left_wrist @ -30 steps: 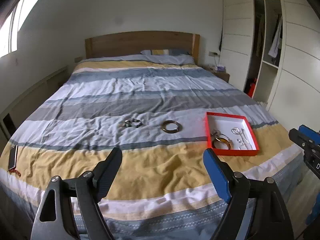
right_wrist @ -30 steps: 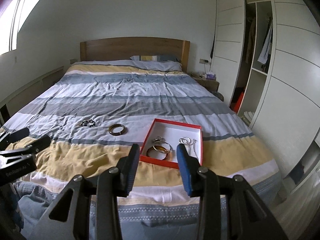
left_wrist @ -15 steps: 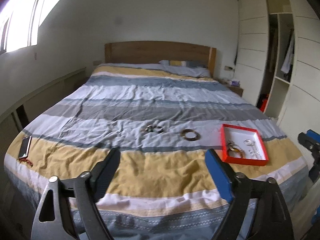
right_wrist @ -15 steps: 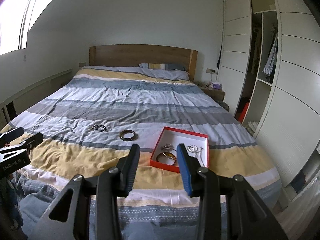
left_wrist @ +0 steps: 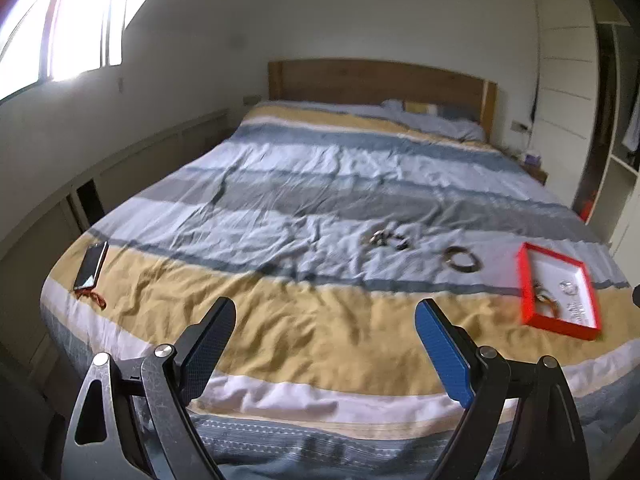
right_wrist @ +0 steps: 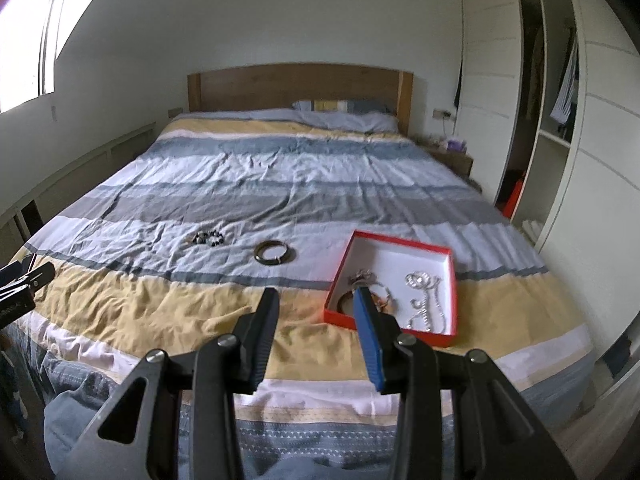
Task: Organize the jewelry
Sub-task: 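Withdraw both grippers from the box back toward the remaining jewelry, then grasp the beaded bracelet with the left gripper while the right grasps the brown bangle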
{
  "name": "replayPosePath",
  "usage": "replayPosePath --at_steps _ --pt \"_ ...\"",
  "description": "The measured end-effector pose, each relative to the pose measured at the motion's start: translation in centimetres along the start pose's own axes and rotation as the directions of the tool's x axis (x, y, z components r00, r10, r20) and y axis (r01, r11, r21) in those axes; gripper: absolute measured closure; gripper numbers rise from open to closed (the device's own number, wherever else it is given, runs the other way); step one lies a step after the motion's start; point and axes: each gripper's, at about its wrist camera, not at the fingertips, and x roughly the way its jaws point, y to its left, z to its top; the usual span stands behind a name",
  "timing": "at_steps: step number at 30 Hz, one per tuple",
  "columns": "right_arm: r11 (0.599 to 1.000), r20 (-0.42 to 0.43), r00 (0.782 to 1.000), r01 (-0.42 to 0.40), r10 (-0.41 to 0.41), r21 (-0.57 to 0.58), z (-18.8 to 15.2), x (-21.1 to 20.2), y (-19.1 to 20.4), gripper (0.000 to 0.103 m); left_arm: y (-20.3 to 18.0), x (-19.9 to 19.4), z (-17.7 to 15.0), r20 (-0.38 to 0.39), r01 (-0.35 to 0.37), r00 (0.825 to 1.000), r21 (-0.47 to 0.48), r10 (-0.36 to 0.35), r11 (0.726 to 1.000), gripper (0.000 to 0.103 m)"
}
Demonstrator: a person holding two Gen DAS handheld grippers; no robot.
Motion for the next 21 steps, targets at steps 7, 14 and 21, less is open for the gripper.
replayPosePath --at_steps 7,14,21 --pt "0.998 -0.084 0.995 -0.057 0.057 0.006 -0.1 6.4 0.7 0.066 0.6 5.7 0.0 -0.089 -0.006 0.996 0.004 0.007 1.000 0.013" --pt "0.993 -0.179 0.976 -0.118 0.120 0.020 1.1 15.1 1.3 0.066 -1.0 14.0 2.0 -0.173 0.049 0.984 0.003 -0.048 0.999 0.013" --pt "0.984 -0.230 0.957 -0.176 0.177 0.026 3.8 24.2 2.5 0.066 -4.6 23.3 6.2 -0.198 0.112 0.975 0.044 -0.101 0.993 0.019"
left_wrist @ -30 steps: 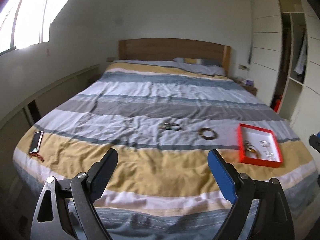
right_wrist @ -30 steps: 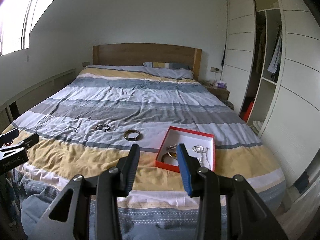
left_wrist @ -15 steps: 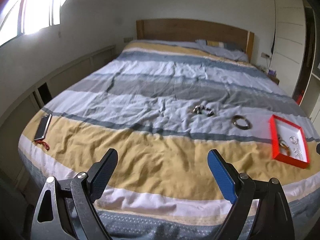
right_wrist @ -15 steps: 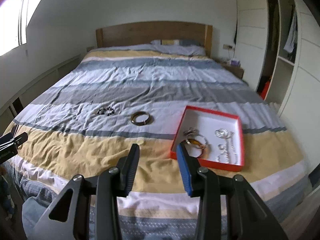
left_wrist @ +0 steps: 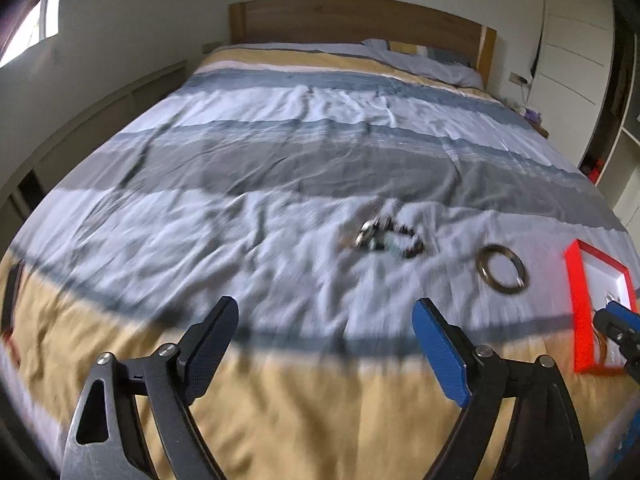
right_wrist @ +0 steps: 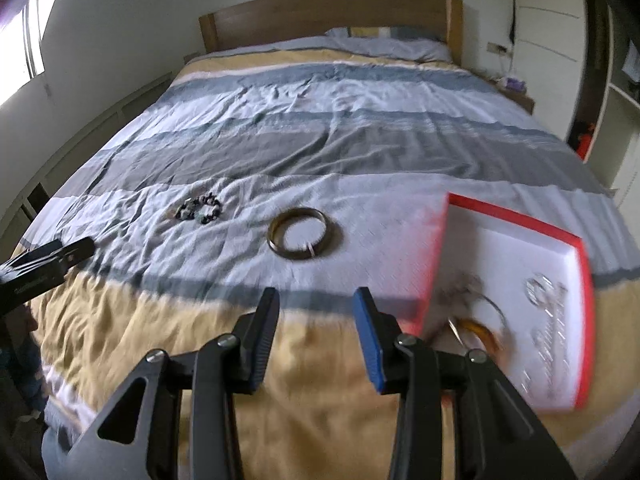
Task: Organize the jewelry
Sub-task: 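Grasp the beaded bracelet with the left gripper while the right grasps the brown bangle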
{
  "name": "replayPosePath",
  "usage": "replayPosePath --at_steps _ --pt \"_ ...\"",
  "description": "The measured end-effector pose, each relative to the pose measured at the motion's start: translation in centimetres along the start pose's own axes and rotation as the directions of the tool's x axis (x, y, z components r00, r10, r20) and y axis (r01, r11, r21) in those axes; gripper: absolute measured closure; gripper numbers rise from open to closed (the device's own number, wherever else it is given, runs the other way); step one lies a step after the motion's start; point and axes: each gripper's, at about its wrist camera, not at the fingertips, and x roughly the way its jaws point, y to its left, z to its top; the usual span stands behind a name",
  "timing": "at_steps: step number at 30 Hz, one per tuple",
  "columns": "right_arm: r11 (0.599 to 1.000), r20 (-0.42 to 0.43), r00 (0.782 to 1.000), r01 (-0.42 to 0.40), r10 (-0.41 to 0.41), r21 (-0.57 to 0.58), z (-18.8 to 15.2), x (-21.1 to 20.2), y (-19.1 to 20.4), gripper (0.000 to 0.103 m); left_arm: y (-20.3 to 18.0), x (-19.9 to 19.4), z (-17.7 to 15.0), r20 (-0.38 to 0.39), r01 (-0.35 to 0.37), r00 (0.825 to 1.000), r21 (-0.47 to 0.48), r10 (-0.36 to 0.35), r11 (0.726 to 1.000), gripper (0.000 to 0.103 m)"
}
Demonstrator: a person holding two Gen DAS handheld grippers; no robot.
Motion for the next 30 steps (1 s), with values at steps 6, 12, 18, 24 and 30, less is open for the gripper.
replayPosePath --at_steps 6,12,18,24,30 --pt "0.999 -0.038 0.999 -0.032 0.033 0.029 3.3 6.7 -0.6 0.066 -1.7 8.2 3.7 -0.073 0.086 0.994 0.031 -0.084 0.996 0.040" --pt "0.997 -0.079 0.996 -0.033 0.038 0.067 4.4 11.7 -1.9 0.067 -2.1 13.9 4.5 -0.142 0.106 0.985 0.046 -0.098 0.993 0.054" --pt "0.999 -0.118 0.993 -0.017 0.022 0.042 3.7 14.9 -1.9 0.067 -2.3 16.5 4.5 -0.171 0.126 0.978 0.047 -0.117 0.991 0.054" --pt "1.000 -0.098 0.995 -0.004 0.006 0.015 3.4 16.2 -1.6 0.070 -3.7 18.2 4.8 -0.163 0.113 0.982 0.114 -0.093 0.987 0.046" --pt "1.000 -0.064 0.998 0.020 -0.020 -0.007 3.8 17.3 -1.3 0.079 -4.1 19.2 5.0 -0.111 0.088 0.991 0.134 -0.073 0.987 0.044"
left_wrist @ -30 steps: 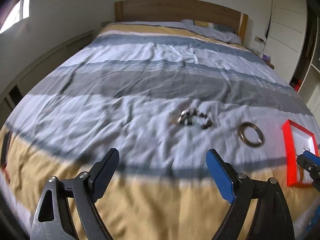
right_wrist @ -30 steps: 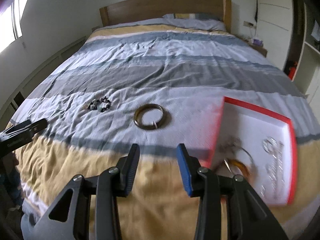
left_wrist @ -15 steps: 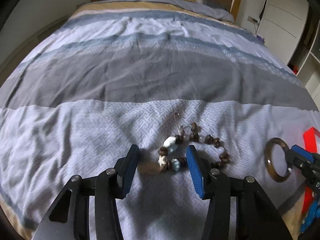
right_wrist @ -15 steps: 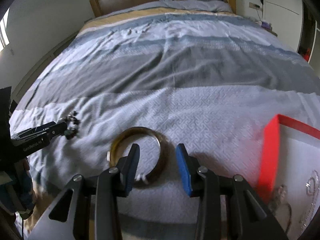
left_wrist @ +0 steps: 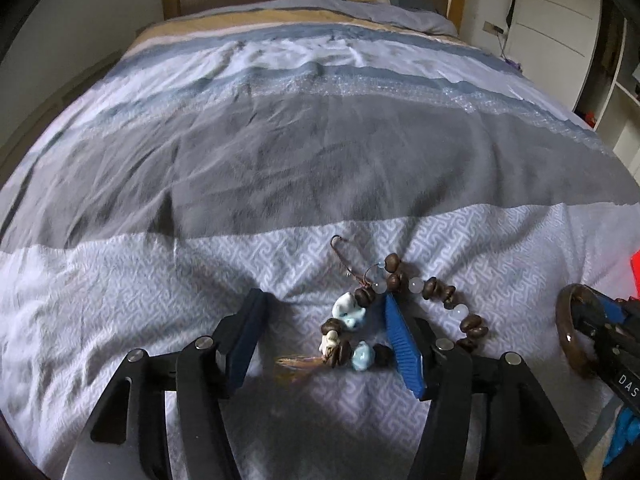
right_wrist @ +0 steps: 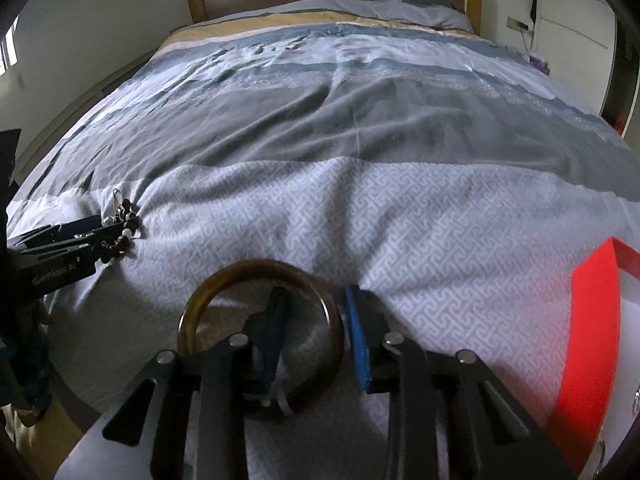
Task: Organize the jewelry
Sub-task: 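Grasp the beaded bracelet with the left gripper while the right grasps the brown bangle, then carry the beaded bracelet and brown bangle with both grippers into the red box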
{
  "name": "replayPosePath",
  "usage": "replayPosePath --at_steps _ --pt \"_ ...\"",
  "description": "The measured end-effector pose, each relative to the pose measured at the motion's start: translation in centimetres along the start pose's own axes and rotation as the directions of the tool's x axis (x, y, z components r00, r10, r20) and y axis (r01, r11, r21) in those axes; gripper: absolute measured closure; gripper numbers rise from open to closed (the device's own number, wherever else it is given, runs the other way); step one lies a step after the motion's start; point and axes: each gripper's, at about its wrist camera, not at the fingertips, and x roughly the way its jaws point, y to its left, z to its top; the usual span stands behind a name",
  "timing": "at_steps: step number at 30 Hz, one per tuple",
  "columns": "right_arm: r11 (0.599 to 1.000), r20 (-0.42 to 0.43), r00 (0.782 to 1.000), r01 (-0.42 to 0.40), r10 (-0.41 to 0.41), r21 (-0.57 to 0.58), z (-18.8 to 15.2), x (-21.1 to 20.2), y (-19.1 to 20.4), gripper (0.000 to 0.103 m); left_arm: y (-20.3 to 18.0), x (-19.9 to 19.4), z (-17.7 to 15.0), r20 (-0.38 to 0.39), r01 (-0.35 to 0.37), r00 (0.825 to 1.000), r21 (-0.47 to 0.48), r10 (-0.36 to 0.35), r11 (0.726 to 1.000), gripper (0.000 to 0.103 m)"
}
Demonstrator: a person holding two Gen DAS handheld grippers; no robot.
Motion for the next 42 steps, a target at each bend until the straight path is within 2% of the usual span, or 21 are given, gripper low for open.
replayPosePath --at_steps 2,4,6,10,14,19,27,34,42 --pt "1.000 0.013 1.000 0.008 -0.008 -0.005 0.2 0.1 0.1 0.083 -0.2 0.0 0.2 0.015 -0.011 1.000 0.008 0.011 1.000 0.046" --pt "1.000 0.027 0.999 0.021 -0.020 -0.018 0.3 0.0 0.5 0.090 -0.3 -0.3 0.2 0.030 -0.015 0.999 0.017 0.014 1.000 0.066" --pt "0.999 0.041 0.999 0.022 -0.020 -0.029 0.5 -0.3 0.8 0.092 -0.7 -0.9 0.1 0.046 -0.027 0.999 0.036 0.026 0.999 0.086" --pt "1.000 0.066 0.998 -0.005 0.006 -0.011 0.4 -1.9 0.6 0.094 -1.6 -2.4 -0.5 0.075 -0.066 0.995 0.078 0.060 0.995 0.087" --pt "1.000 0.099 0.995 -0.016 0.018 -0.017 0.1 -4.8 1.2 0.094 -2.1 -4.9 -1.0 0.097 -0.062 0.994 0.076 0.055 0.995 0.087" --pt "0.999 0.155 0.987 -0.028 0.031 -0.022 0.0 -9.7 2.1 0.094 -2.6 -9.8 -1.3 0.143 -0.065 0.988 0.072 0.054 0.995 0.087" --pt "1.000 0.263 0.965 -0.020 0.024 -0.018 -0.8 -19.8 2.6 0.094 -3.4 -18.4 -1.8 0.209 -0.076 0.976 0.090 0.056 0.993 0.087" --pt "1.000 0.329 0.944 0.004 -0.009 0.014 -2.6 -27.3 0.4 0.094 -6.8 -24.3 -2.5 0.253 -0.030 0.967 0.123 -0.003 0.992 0.087" --pt "0.993 0.351 0.930 0.085 -0.108 0.080 -5.4 -32.9 -5.7 0.094 -13.7 -27.8 -3.1 0.265 0.071 0.957 0.173 -0.115 0.982 0.087"
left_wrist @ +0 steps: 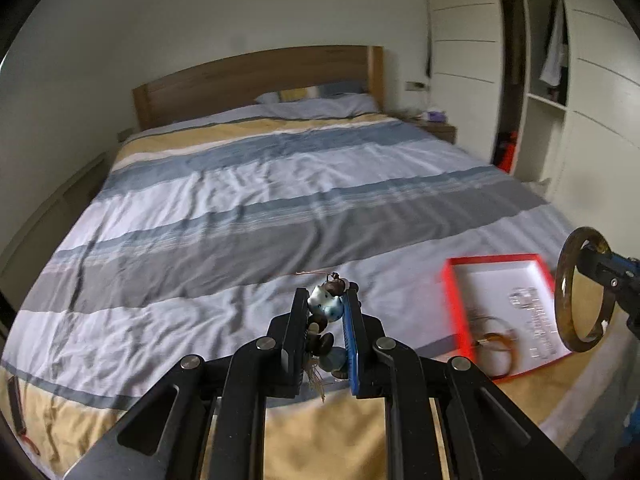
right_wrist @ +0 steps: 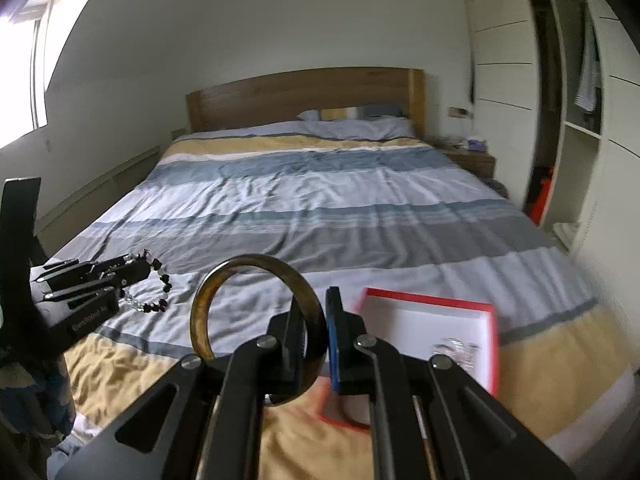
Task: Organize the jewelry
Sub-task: 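Carry the beaded bracelet and brown bangle with both grippers into the red box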
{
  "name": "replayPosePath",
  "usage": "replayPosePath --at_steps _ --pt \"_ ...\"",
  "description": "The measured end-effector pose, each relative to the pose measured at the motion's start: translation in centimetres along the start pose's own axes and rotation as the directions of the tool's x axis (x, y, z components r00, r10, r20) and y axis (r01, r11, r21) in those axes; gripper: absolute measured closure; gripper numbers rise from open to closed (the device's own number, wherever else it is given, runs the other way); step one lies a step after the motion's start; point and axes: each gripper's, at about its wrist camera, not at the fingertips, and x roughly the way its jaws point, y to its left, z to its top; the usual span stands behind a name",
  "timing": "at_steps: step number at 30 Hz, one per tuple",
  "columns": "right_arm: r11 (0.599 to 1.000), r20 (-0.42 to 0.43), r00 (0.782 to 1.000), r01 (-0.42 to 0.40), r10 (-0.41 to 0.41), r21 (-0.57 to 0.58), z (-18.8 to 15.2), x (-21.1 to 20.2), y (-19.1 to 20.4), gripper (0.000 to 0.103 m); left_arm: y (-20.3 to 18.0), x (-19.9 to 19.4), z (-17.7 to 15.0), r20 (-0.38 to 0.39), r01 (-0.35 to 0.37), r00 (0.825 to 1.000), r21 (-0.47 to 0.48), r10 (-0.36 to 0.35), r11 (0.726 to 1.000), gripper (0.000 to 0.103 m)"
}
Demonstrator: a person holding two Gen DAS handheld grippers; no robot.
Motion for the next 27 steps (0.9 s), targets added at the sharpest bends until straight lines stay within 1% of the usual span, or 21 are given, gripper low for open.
replayPosePath --at_steps 2,6,9,13,16,19,23,27 --pt "1.000 -0.002 1.000 0.029 -0.029 0.011 -0.3 -0.7 -2.1 0.094 -1.8 0.0 0.2 -0.002 0.025 1.000 0.010 -0.025 1.000 0.087" --pt "0.997 -0.025 0.997 0.074 -0.074 0.032 -1.5 -0.9 -5.6 0.094 -6.7 1.1 0.5 -0.022 0.097 0.995 0.052 -0.096 0.994 0.087" --pt "0.995 -0.056 0.994 0.093 -0.090 0.046 -2.6 0.2 -7.8 0.094 -10.0 2.5 0.8 -0.044 0.135 0.990 0.093 -0.132 0.986 0.087" --pt "0.993 -0.110 0.989 0.109 -0.103 0.054 -4.4 2.8 -10.4 0.094 -14.2 5.8 0.8 -0.095 0.190 0.979 0.129 -0.178 0.973 0.087" --pt "0.992 -0.149 0.983 0.116 -0.107 0.054 -5.4 5.4 -12.3 0.094 -16.7 8.4 0.6 -0.128 0.204 0.974 0.159 -0.185 0.966 0.087" --pt "0.991 -0.178 0.978 0.123 -0.112 0.051 -5.9 8.2 -13.7 0.094 -18.3 11.2 0.6 -0.158 0.214 0.970 0.178 -0.187 0.960 0.087" --pt "0.990 -0.214 0.970 0.131 -0.118 0.047 -5.9 11.9 -15.2 0.094 -19.5 14.8 0.5 -0.190 0.219 0.965 0.192 -0.183 0.957 0.087" --pt "0.991 -0.258 0.959 0.131 -0.118 0.034 -6.2 15.4 -16.2 0.094 -20.3 18.6 -0.4 -0.231 0.222 0.957 0.203 -0.173 0.954 0.087"
